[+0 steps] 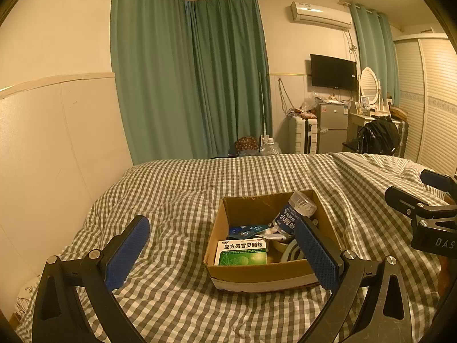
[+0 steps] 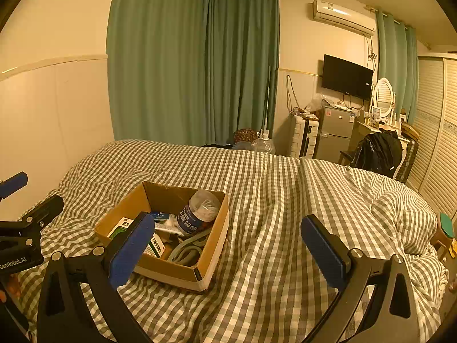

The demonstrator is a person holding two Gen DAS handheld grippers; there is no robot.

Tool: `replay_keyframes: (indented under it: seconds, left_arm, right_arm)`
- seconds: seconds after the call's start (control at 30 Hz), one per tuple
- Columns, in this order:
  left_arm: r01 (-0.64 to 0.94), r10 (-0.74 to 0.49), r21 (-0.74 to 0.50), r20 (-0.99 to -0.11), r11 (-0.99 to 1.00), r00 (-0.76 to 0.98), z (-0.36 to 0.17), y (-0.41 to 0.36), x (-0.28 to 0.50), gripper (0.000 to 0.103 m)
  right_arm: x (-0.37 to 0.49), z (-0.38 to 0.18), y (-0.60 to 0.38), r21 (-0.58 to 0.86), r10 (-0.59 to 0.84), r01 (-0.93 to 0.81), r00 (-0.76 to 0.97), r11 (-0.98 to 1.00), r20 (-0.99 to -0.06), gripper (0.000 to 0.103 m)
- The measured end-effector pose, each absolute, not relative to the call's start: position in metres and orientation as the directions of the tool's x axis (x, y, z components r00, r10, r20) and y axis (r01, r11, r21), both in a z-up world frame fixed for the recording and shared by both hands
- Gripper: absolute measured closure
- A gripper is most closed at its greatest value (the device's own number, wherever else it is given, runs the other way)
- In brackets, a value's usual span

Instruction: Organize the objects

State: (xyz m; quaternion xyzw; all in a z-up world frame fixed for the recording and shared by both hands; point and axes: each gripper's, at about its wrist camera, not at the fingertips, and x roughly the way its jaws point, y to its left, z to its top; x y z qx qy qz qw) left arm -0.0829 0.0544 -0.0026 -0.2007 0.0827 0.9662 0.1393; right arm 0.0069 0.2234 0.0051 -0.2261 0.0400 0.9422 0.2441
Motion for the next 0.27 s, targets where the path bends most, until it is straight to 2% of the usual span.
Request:
replay_keyframes:
  seconds: [0.27]
  left_arm:
    - [-0.309, 0.241, 0.101, -0.419, -0.946, -0.875, -0.0056, 0.0532, -0.0843, 0.0]
  right_arm:
    - [0.0062, 0.0034, 0.2237, -0.037, 0.444, -0.48, -0.775, -0.876, -0.45, 0.0]
